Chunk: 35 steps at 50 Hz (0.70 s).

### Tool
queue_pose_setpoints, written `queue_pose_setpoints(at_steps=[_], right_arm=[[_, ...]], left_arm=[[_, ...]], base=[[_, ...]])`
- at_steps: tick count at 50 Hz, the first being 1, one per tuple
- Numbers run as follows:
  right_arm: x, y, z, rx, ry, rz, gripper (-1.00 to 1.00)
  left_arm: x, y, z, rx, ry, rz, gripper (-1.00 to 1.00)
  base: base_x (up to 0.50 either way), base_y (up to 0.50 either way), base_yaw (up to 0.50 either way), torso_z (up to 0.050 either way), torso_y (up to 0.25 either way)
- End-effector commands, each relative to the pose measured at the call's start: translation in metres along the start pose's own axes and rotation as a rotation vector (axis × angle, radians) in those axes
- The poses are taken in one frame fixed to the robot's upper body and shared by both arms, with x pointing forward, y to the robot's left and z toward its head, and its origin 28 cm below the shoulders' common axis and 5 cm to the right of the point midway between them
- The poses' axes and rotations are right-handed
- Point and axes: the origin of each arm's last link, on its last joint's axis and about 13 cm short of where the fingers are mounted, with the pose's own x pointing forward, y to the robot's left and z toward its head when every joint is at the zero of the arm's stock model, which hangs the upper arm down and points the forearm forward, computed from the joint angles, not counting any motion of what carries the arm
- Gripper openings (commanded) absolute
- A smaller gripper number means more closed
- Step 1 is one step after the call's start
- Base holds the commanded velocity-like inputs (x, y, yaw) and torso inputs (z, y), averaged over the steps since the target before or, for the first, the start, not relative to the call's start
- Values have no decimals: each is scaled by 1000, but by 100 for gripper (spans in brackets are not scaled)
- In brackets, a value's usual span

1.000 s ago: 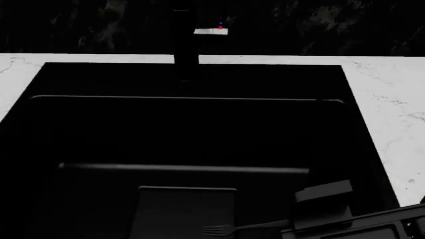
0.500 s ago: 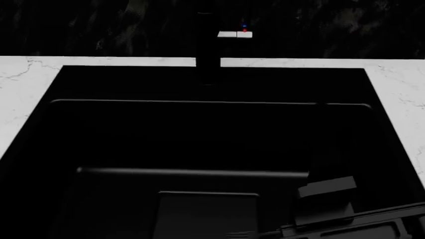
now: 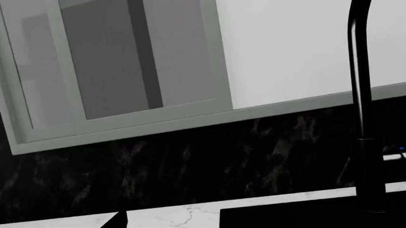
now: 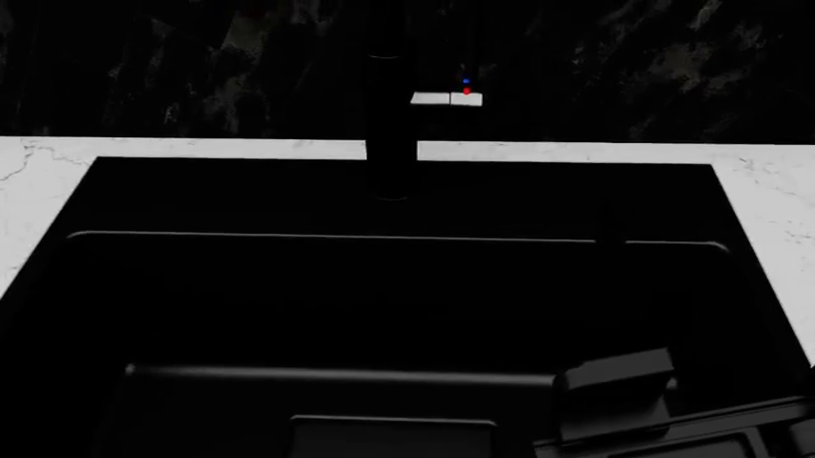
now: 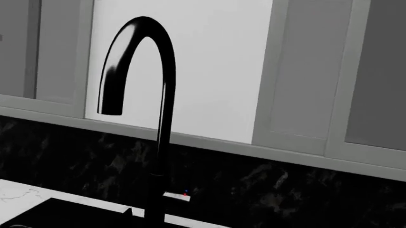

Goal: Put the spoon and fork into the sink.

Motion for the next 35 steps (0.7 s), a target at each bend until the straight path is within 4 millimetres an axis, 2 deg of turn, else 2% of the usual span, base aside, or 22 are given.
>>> queue_pose_setpoints(at_steps=[1,8,15,17,21,22,27,30,32,35], right_arm=[[1,-1,2,-23,-33,17,100],[1,0,0,7,-31,16,100],[0,1,-4,22,-19,8,100],[0,1,-7,27,-13,15,100],[0,1,-11,34,-7,19,100],[0,1,-12,35,-3,17,100],[0,1,-18,49,3,16,100],[0,1,-21,60,7,13,100],[0,1,-23,64,7,17,100],[1,-1,-30,79,9,19,100]], left_arm=[[3,3,1,-18,-18,28,100],[5,2,4,-36,-9,44,100],[20,2,12,-131,60,192,100],[30,-1,13,-86,157,256,100],[43,-5,25,-38,207,310,100],[48,-7,28,-73,245,289,100],[65,-14,32,-155,387,393,100],[67,-14,31,-177,459,442,100],[67,-18,33,-175,496,391,100],[67,-20,26,-142,598,410,100]], base=[[0,0,0,0,0],[0,0,0,0,0],[0,0,0,0,0],[0,0,0,0,0],[0,0,0,0,0],[0,0,0,0,0],[0,0,0,0,0],[0,0,0,0,0],[0,0,0,0,0],[0,0,0,0,0]])
